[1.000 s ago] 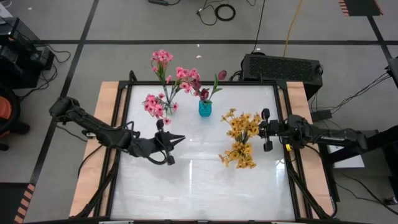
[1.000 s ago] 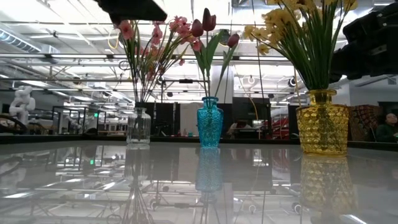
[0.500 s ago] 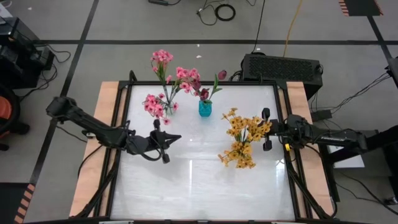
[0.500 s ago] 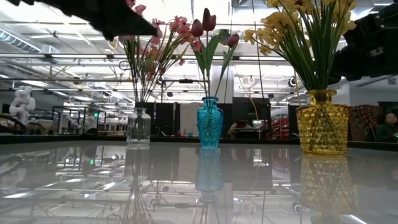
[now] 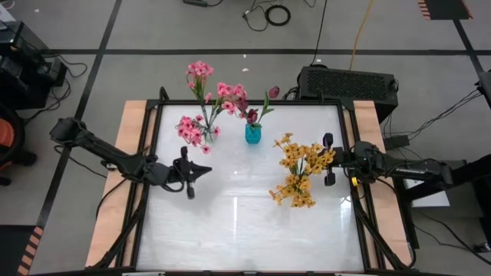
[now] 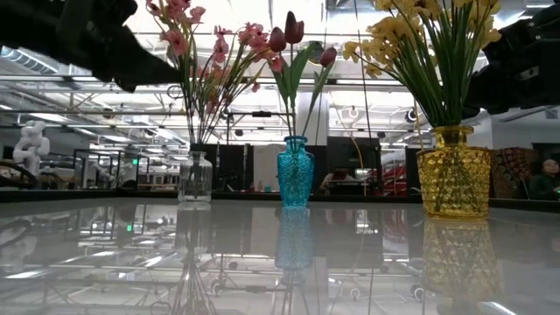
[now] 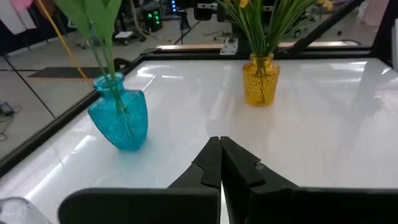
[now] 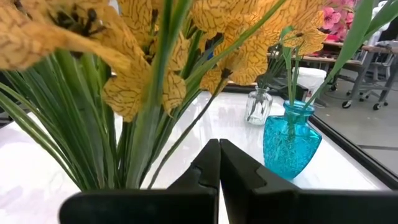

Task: Sort flowers into vase by color
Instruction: Return to Home Position

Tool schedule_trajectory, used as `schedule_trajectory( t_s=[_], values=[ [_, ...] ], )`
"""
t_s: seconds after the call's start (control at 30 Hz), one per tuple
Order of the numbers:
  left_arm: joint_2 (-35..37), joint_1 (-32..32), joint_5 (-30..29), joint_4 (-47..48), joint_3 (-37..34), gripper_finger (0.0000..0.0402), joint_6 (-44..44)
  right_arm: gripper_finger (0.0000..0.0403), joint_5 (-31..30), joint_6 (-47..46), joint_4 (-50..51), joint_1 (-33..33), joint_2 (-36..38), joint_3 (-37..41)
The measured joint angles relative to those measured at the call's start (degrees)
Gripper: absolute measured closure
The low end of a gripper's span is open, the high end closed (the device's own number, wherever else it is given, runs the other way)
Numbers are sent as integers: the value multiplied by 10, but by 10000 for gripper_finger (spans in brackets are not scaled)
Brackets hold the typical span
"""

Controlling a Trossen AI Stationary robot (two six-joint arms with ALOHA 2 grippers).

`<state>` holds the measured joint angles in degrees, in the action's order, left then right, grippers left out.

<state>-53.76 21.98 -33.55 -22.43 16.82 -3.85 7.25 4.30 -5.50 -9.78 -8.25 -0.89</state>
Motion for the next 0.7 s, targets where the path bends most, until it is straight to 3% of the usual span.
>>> schedule_trajectory(
  t_s=[0.3,0.7],
  values=[
    [84,-23,25,-12,-68,400,-1,403,0,-4,1,0,0,0],
    [169,-66,101,-4,-111,400,28,403,0,-4,2,0,0,0]
  ],
)
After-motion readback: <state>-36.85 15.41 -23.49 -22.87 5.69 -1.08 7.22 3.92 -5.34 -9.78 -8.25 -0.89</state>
